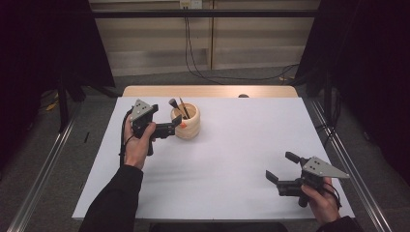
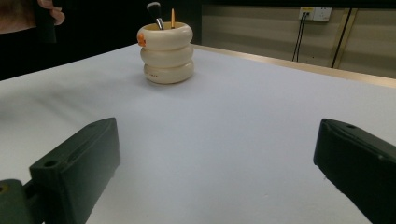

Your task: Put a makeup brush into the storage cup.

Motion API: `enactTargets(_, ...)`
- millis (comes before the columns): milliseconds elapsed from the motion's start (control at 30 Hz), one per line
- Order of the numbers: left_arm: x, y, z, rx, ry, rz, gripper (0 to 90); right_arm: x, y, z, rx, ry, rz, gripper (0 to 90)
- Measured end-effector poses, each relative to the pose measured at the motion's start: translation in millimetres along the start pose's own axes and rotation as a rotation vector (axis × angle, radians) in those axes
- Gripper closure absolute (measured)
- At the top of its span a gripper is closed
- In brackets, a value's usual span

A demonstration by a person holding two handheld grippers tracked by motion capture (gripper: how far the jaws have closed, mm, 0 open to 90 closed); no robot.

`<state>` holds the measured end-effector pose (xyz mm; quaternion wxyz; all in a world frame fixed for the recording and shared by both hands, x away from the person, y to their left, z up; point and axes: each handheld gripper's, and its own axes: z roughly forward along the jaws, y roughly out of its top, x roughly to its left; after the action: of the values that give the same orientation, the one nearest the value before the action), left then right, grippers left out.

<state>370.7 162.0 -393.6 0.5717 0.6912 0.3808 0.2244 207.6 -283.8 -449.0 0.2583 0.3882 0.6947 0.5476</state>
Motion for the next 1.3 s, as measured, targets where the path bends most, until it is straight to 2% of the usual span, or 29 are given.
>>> enactTargets(333,-4.4,-17.4,-20.1,0.011,0.001,0.018,1.0,0.4,0.4,0.5,-0.007,-0.002,0.000,0.0)
enactTargets(467,-8.3,-20.1,-28.3,-0.002,-0.007,0.010,1.0,0.7,0.3,-0.3,-0.004,0.001,0.003,0.0)
enactTargets(700,-16.3,-28.0,-44.8,-0.012,0.020,0.041,1.0,0.7,-0.4,-1.2,0.000,0.000,-0.002,0.0)
enactTargets(800,-19.2,-33.9,-53.1,-0.013,0.017,0.057,1.0,0.5,-0.3,-2.1,-0.005,-0.007,-0.004,0.0)
enactTargets(867,-21.0,-38.5,-57.5,-0.020,0.005,0.046,1.0,0.9,-0.4,-2.3,-0.002,-0.008,-0.001,0.0)
enactTargets(1000,-23.9,-50.0,-65.4,-0.003,0.025,0.057,1.4,0.5,-0.8,-1.7,0.000,-0.009,-0.001,0.0)
enactTargets(1033,-24.5,-51.7,-67.4,-0.005,0.029,0.069,1.4,0.6,-0.8,-1.5,0.002,-0.007,0.001,0.0)
enactTargets(1067,-25.5,-52.6,-69.7,-0.015,0.042,0.065,1.4,1.0,-0.8,-1.0,0.000,-0.007,0.006,0.0)
enactTargets(1133,-25.9,-52.8,-74.6,-0.032,0.040,0.047,0.9,1.1,-0.6,-1.0,-0.001,-0.006,0.001,0.0)
enactTargets(1200,-26.9,-54.2,-80.2,-0.021,0.055,0.063,0.9,1.1,-0.6,-1.1,-0.001,-0.005,0.002,0.0)
enactTargets(1233,-27.4,-55.7,-82.1,-0.018,0.043,0.069,0.9,0.9,-0.8,-1.0,0.000,-0.004,0.003,0.0)
enactTargets(1300,-28.9,-58.6,-87.3,-0.021,0.048,0.070,1.0,0.5,-0.8,-1.4,0.001,-0.005,0.003,0.0)
